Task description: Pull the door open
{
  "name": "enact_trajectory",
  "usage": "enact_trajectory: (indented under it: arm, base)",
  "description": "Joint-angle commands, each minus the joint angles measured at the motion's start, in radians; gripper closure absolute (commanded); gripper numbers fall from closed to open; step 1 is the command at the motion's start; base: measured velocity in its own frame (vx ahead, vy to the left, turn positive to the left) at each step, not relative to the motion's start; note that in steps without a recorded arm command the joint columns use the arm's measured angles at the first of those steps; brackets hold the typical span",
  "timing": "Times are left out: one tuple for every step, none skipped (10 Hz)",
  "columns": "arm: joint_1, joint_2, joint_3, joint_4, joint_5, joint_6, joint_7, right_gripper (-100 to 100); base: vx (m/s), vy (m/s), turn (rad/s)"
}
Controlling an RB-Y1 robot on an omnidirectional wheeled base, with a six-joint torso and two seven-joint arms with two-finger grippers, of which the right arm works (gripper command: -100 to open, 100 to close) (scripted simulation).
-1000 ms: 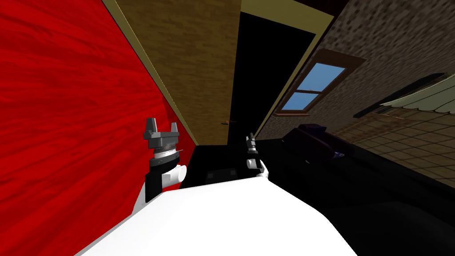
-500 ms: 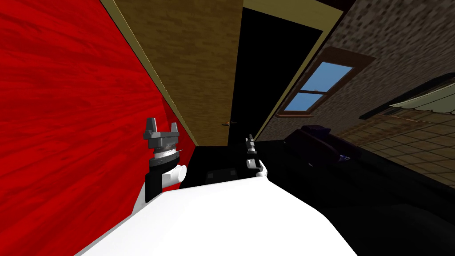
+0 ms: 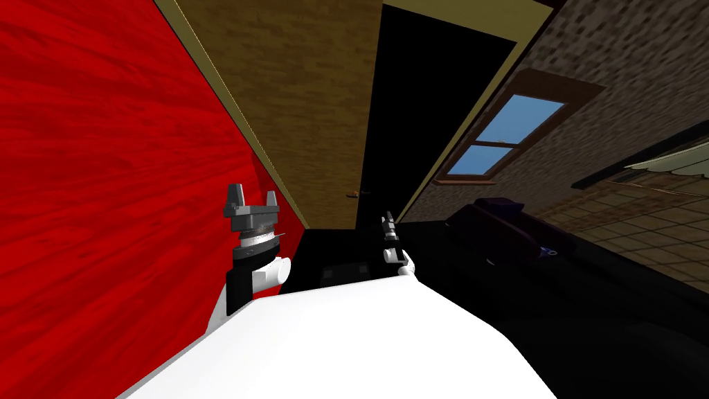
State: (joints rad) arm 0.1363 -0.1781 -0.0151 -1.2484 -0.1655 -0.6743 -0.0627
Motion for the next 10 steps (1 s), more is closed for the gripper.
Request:
enact_trajectory:
  arm:
    - [-0.018, -0.007, 0.004, 0.05, -0.006, -0.013, -0.003, -100]
    - [-0.032, -0.011, 0.006, 0.081, -0.01, -0.022, -0.006, -100]
    - [-0.045, -0.016, 0.009, 0.12, -0.014, -0.031, -0.008, -100]
    - [-0.059, -0.021, 0.011, 0.148, -0.018, -0.04, -0.01, -100]
    - [-0.059, -0.021, 0.011, 0.159, -0.018, -0.04, -0.01, -100]
    - [-0.072, -0.025, 0.013, 0.193, -0.022, -0.049, -0.012, -100]
    - [-0.085, -0.029, 0.016, 0.226, -0.026, -0.058, -0.014, -100]
    - [-0.098, -0.033, 0.018, 0.256, -0.029, -0.067, -0.016, -100]
    - [-0.111, -0.037, 0.02, 0.292, -0.033, -0.075, -0.018, -100]
    - [-0.123, -0.041, 0.023, 0.318, -0.037, -0.084, -0.02, -100]
  base:
    - [0.113, -0.011, 0.04]
    - [0.109, -0.017, 0.04]
    - [0.086, -0.016, 0.034]
    - [0.085, -0.012, 0.033]
    - [0.063, -0.011, 0.02]
    - [0.055, -0.011, 0.024]
    - [0.068, -0.009, 0.041]
    - [0.092, -0.006, 0.053]
    - [0.107, -0.01, 0.035]
    - [0.101, -0.011, 0.034]
